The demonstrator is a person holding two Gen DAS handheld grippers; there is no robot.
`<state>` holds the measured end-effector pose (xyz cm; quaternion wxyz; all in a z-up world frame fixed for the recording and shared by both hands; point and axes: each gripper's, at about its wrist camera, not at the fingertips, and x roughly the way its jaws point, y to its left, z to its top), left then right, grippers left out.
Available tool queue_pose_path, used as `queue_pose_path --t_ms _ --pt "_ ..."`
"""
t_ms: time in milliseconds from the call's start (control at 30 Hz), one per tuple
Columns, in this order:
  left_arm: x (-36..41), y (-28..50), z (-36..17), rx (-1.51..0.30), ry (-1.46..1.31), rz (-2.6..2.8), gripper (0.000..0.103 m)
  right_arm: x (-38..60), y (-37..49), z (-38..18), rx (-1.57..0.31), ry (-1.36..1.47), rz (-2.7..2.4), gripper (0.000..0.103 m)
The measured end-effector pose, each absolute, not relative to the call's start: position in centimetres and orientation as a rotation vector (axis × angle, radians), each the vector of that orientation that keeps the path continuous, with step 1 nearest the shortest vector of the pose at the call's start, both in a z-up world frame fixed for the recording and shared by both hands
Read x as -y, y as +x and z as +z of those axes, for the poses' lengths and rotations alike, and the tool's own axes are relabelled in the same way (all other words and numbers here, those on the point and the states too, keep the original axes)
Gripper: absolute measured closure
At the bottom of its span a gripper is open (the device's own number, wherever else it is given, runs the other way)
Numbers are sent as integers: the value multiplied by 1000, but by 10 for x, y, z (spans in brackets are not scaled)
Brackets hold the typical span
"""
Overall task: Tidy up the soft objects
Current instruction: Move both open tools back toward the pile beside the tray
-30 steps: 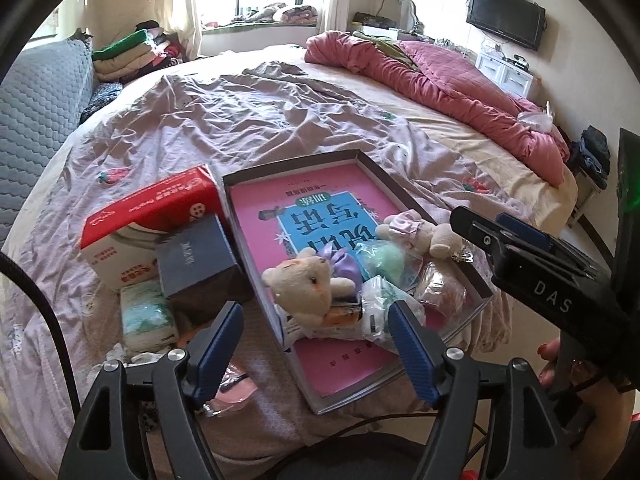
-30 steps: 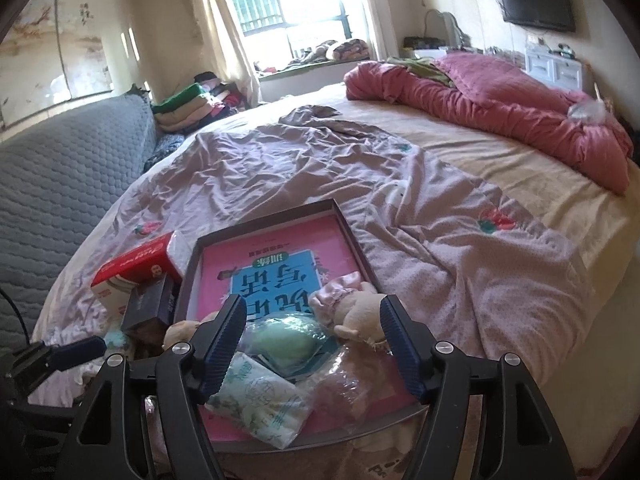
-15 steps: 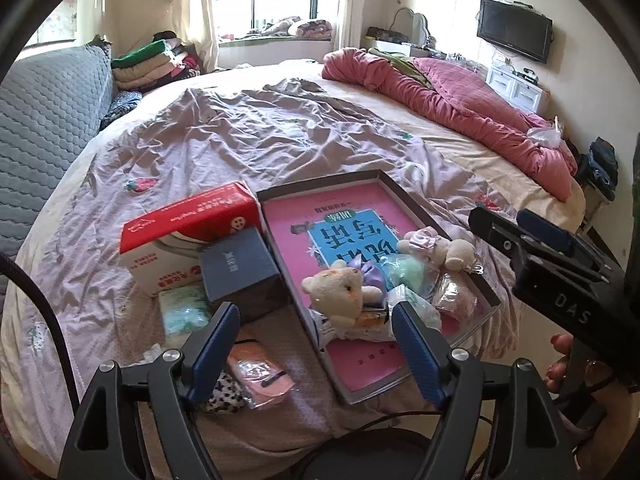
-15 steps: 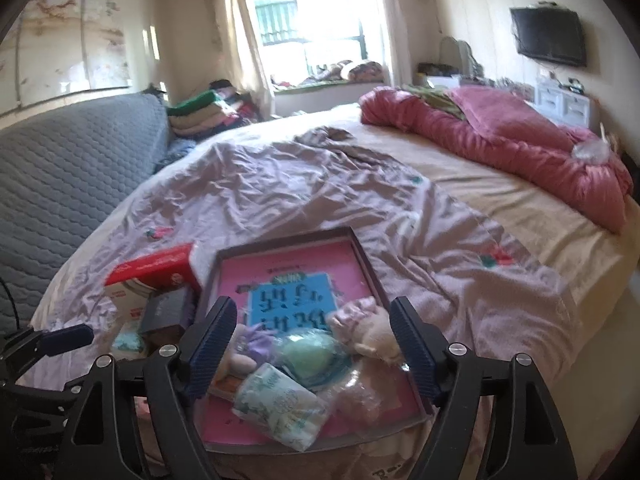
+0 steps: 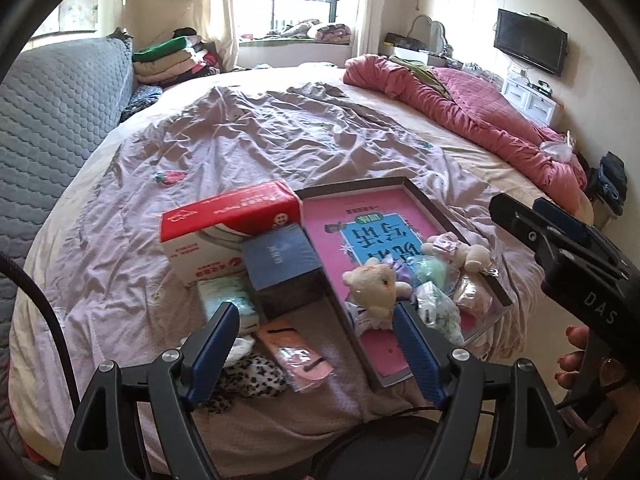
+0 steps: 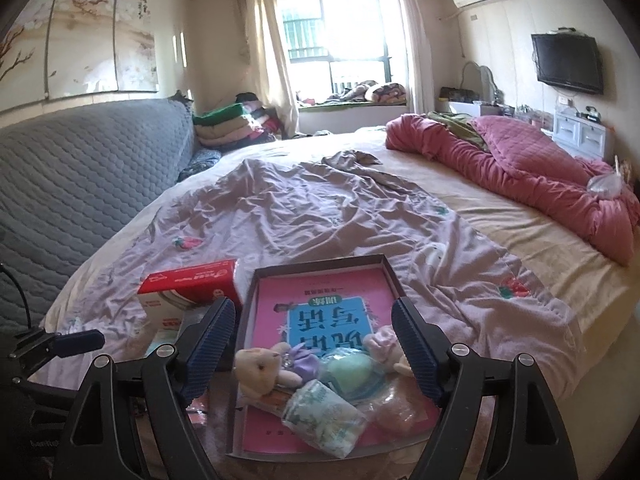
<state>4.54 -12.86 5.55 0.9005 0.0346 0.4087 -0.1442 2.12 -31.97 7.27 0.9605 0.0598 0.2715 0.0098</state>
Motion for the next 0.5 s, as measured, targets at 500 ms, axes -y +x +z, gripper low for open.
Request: queue_pose_path --t_ms 500 --pt "77 45 60 -851 15 -233 24 277 18 87 -536 69 105 21"
